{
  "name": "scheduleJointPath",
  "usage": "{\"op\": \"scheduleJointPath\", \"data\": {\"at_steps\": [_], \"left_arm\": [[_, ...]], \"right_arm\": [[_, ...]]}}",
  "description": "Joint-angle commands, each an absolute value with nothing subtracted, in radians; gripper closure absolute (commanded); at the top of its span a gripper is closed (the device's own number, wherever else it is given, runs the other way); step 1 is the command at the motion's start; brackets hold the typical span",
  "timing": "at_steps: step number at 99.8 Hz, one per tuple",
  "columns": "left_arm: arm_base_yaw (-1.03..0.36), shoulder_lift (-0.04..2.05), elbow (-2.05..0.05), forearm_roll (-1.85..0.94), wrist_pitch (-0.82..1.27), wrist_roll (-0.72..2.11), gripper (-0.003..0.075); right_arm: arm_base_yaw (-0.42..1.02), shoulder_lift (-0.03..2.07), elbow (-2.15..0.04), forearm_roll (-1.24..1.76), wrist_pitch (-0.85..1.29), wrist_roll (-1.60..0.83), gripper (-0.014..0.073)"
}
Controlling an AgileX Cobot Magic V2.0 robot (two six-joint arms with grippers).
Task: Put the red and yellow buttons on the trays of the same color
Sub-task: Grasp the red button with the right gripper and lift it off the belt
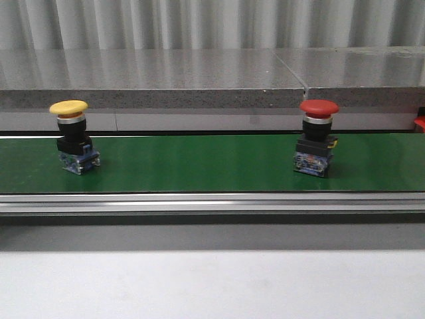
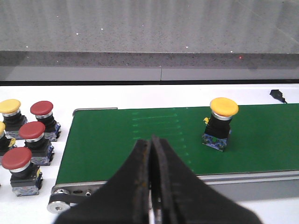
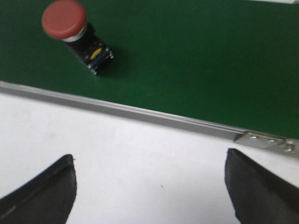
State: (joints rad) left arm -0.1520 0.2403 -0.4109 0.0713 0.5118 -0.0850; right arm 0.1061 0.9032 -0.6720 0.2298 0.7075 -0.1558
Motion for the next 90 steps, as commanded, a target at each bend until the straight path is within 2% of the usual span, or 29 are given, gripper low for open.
{"op": "scheduleJointPath", "data": {"at_steps": [1,39,73,84,90], "left_arm": [[-0.16,0.25,-0.436,0.063,0.436,-0.088,0.0741],[-0.16,0.25,-0.436,0.063,0.436,-0.088,0.0741],[-0.16,0.25,-0.436,0.063,0.436,-0.088,0.0741],[-0.16,0.25,-0.436,0.063,0.436,-0.088,0.0741],[-0.16,0.25,-0.436,0.063,0.436,-0.088,0.0741]], "right_arm": [[0.126,0.958,-0.708,0.251,0.65,-0.195,-0.0045],[0.204,1.184,-0.879,0.249,0.627,-0.226,-0.0045],[0.206,1.369,-1.024,0.249,0.63,-0.258,-0.0045],[0.206,1.422,-1.049,0.249,0.628,-0.258,-0.0021],[0.206,1.448,-1.061,0.247,0.629,-0.258,0.0022]]}}
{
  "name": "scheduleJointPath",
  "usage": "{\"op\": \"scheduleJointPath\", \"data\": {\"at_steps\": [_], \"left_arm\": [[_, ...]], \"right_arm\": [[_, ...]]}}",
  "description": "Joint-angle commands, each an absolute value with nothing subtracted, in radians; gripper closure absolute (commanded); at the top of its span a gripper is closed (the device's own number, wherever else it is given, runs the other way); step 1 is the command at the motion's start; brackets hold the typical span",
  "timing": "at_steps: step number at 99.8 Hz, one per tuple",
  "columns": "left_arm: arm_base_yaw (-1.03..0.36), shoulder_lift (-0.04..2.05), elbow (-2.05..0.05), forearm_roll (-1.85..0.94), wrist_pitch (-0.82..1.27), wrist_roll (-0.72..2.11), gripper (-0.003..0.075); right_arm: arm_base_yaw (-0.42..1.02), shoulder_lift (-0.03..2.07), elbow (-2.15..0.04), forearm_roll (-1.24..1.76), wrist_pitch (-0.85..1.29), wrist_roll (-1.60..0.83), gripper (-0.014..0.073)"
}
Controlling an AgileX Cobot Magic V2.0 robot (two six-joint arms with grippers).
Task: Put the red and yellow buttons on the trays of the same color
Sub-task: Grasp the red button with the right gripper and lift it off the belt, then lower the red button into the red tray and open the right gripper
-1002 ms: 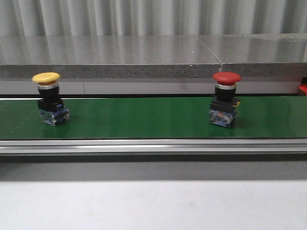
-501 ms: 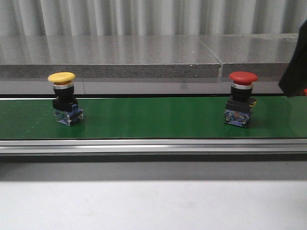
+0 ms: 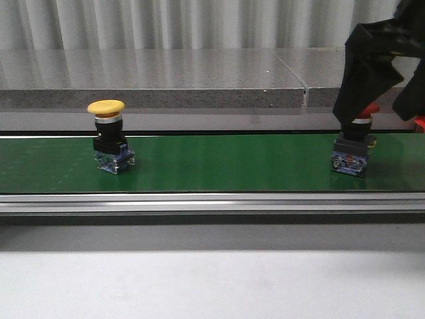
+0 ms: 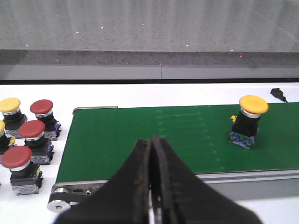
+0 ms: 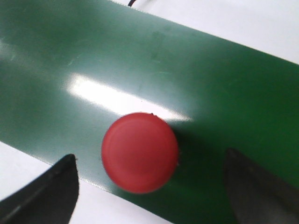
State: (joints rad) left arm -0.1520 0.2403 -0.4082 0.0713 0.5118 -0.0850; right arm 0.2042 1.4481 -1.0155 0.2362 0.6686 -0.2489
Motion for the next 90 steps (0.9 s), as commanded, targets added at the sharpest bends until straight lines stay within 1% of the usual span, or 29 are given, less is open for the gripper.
{"op": "scheduleJointPath", "data": {"at_steps": [1,8,13,18,23,27,41,53,65,76,90], "left_arm": [[-0.16,0.25,-0.436,0.063,0.436,-0.088,0.0741],[-0.16,0.25,-0.436,0.063,0.436,-0.088,0.0741],[-0.16,0.25,-0.436,0.063,0.436,-0.088,0.0741],[-0.16,0.25,-0.436,0.063,0.436,-0.088,0.0741],[-0.16,0.25,-0.436,0.063,0.436,-0.088,0.0741],[-0.16,0.25,-0.436,0.063,0.436,-0.088,0.0741],[-0.16,0.25,-0.436,0.063,0.436,-0.088,0.0741],[-0.16,0.25,-0.436,0.063,0.436,-0.088,0.0741],[-0.16,0.25,-0.436,0.063,0.436,-0.088,0.0741],[-0.16,0.25,-0.436,0.063,0.436,-0.088,0.0741],[-0.16,0.25,-0.436,0.063,0.436,-0.088,0.0741]], "right_arm": [[0.206,1.451,-1.063,0.247,0.629,-0.258,0.0029],[0.206,1.473,-1.068,0.245,0.628,-0.258,0.0127],[0.205,1.481,-1.069,0.245,0.63,-0.258,0.0218],[0.205,1.483,-1.069,0.245,0.633,-0.258,0.0291],[0.204,1.483,-1.075,0.245,0.643,-0.258,0.0342],[0.204,1.483,-1.085,0.242,0.655,-0.258,0.0363],[0.189,1.48,-1.156,0.234,0.728,-0.258,0.0365],[0.127,1.48,-1.244,0.23,0.802,-0.258,0.0365],[0.015,1.48,-1.309,0.23,0.824,-0.258,0.0365],[-0.115,1.487,-1.346,0.23,0.82,-0.257,0.0365],[-0.274,1.517,-1.356,0.23,0.773,-0.218,0.0365]]}}
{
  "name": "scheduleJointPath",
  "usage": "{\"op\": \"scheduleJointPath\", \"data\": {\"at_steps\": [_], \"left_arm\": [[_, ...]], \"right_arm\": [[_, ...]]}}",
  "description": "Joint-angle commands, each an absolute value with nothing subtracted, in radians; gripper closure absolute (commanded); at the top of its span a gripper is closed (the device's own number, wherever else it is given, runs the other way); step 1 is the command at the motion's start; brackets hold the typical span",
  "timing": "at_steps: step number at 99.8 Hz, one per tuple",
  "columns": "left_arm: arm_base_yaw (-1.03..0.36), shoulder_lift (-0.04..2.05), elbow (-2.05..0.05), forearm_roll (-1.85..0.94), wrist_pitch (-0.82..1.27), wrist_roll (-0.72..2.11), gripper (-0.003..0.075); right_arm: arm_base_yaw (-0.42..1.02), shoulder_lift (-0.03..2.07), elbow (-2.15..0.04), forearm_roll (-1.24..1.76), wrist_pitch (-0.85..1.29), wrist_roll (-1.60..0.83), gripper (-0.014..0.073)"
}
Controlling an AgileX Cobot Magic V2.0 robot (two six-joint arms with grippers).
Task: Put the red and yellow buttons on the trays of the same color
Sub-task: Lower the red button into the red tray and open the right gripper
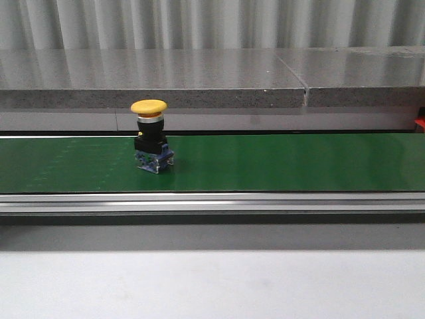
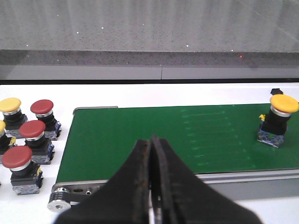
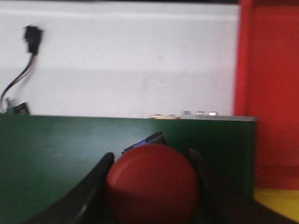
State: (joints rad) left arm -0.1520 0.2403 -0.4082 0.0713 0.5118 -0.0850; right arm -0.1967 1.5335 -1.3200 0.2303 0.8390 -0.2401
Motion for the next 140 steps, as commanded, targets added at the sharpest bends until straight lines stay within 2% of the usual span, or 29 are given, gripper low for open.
{"op": "scheduleJointPath", "data": {"at_steps": [1,18,36,86,122,130,140], "left_arm": [[-0.16,0.25,-0.436,0.063,0.436,-0.088,0.0741],[-0.16,0.25,-0.436,0.063,0.436,-0.088,0.0741],[-0.16,0.25,-0.436,0.063,0.436,-0.088,0.0741],[-0.16,0.25,-0.436,0.063,0.436,-0.088,0.0741],[-0.16,0.25,-0.436,0.063,0.436,-0.088,0.0741],[-0.16,0.25,-0.436,0.063,0.436,-0.088,0.0741],[-0.16,0.25,-0.436,0.063,0.436,-0.088,0.0741]], "right_arm": [[-0.287,1.522,-1.356,0.23,0.768,-0.213,0.0365],[-0.4,1.598,-1.356,0.24,0.724,-0.196,0.0365],[-0.455,1.675,-1.356,0.246,0.625,-0.196,0.0365],[-0.469,1.862,-1.368,0.238,0.521,-0.198,0.0365],[-0.502,1.883,-1.403,0.238,0.531,-0.198,0.0361],[-0.503,1.883,-1.403,0.238,0.535,-0.198,0.0307],[-0.503,1.883,-1.403,0.238,0.535,-0.198,0.0168]]}}
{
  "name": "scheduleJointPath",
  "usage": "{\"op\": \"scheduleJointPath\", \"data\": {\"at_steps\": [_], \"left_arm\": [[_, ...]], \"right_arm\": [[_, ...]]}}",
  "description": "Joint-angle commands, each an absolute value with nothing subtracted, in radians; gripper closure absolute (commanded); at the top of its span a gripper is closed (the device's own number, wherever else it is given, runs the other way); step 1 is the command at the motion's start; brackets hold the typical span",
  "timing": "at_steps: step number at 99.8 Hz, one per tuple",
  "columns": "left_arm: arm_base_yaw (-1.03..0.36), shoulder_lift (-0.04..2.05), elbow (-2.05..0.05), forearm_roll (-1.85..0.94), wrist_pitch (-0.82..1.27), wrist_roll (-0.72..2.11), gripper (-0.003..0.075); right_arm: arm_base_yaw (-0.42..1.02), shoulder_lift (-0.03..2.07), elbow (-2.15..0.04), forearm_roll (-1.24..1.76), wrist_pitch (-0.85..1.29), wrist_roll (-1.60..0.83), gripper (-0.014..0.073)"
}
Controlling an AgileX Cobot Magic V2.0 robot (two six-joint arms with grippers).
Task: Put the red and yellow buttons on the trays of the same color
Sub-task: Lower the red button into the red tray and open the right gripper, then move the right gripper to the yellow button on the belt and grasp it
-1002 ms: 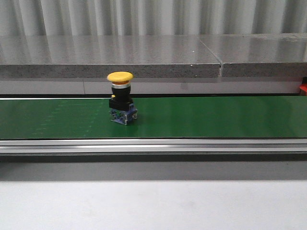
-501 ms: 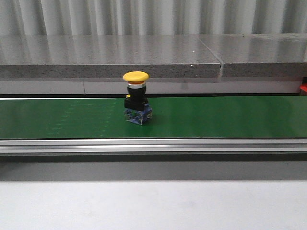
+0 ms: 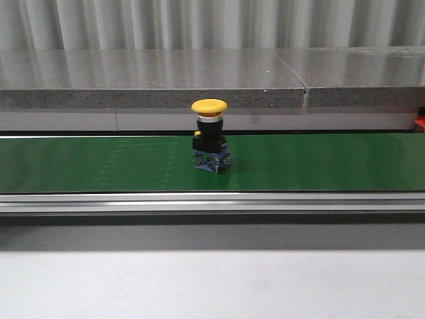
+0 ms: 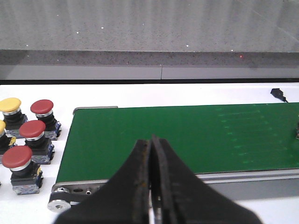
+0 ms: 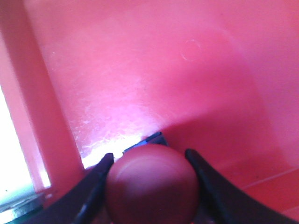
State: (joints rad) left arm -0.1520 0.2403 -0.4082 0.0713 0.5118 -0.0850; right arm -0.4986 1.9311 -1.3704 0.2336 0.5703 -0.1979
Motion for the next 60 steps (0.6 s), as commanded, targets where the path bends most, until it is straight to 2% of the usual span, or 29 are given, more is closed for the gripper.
{"op": "scheduleJointPath", "data": {"at_steps": [1,9,16,36,60], "left_arm": [[-0.16,0.25,-0.436,0.063,0.436,-0.088,0.0741],[-0.16,0.25,-0.436,0.063,0.436,-0.088,0.0741],[-0.16,0.25,-0.436,0.063,0.436,-0.088,0.0741],[-0.16,0.25,-0.436,0.063,0.436,-0.088,0.0741],[-0.16,0.25,-0.436,0.063,0.436,-0.088,0.0741]], "right_arm": [[-0.503,1.883,-1.403,0.238,0.534,-0.198,0.0159],[-0.503,1.882,-1.403,0.238,0.535,-0.198,0.0063],[-0.503,1.88,-1.403,0.238,0.535,-0.198,0.002],[-0.503,1.851,-1.404,0.253,0.535,-0.198,0.0012],[-0.492,1.708,-1.403,0.292,0.549,-0.21,0.0012]]}}
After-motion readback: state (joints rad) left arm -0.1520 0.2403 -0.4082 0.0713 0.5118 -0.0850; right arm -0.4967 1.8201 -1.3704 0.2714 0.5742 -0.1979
